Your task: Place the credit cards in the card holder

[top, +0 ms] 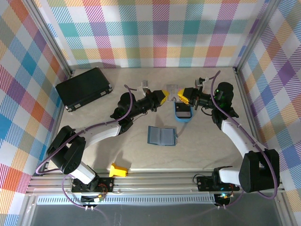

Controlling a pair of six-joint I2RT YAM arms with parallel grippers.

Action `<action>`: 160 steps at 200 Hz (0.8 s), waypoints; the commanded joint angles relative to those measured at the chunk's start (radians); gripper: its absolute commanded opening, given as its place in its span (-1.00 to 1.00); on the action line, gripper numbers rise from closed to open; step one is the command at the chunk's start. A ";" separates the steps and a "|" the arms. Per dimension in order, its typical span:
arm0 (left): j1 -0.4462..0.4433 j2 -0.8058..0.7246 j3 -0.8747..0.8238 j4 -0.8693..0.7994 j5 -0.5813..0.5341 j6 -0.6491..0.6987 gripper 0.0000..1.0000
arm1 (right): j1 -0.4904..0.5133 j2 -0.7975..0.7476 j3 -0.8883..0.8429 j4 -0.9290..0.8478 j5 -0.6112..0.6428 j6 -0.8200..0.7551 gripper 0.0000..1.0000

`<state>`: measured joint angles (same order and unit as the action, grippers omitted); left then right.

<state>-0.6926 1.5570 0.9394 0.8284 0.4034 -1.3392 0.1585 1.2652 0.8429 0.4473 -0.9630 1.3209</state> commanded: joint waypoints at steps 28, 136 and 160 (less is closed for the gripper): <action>-0.016 0.008 0.031 0.051 0.020 -0.020 -1.00 | 0.007 0.010 0.005 0.053 -0.024 0.003 -0.81; 0.079 -0.236 -0.175 -0.521 0.048 0.293 -0.07 | 0.088 -0.223 -0.286 -0.273 0.256 -0.432 -1.00; 0.083 -0.248 -0.263 -0.534 0.067 0.355 -0.07 | 0.171 -0.286 -0.400 -0.230 0.368 -0.470 -1.00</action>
<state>-0.6113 1.3247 0.7586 0.4210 0.4301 -1.1019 0.2684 1.0344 0.5285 0.2108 -0.7406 0.9604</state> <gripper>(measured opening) 0.463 0.040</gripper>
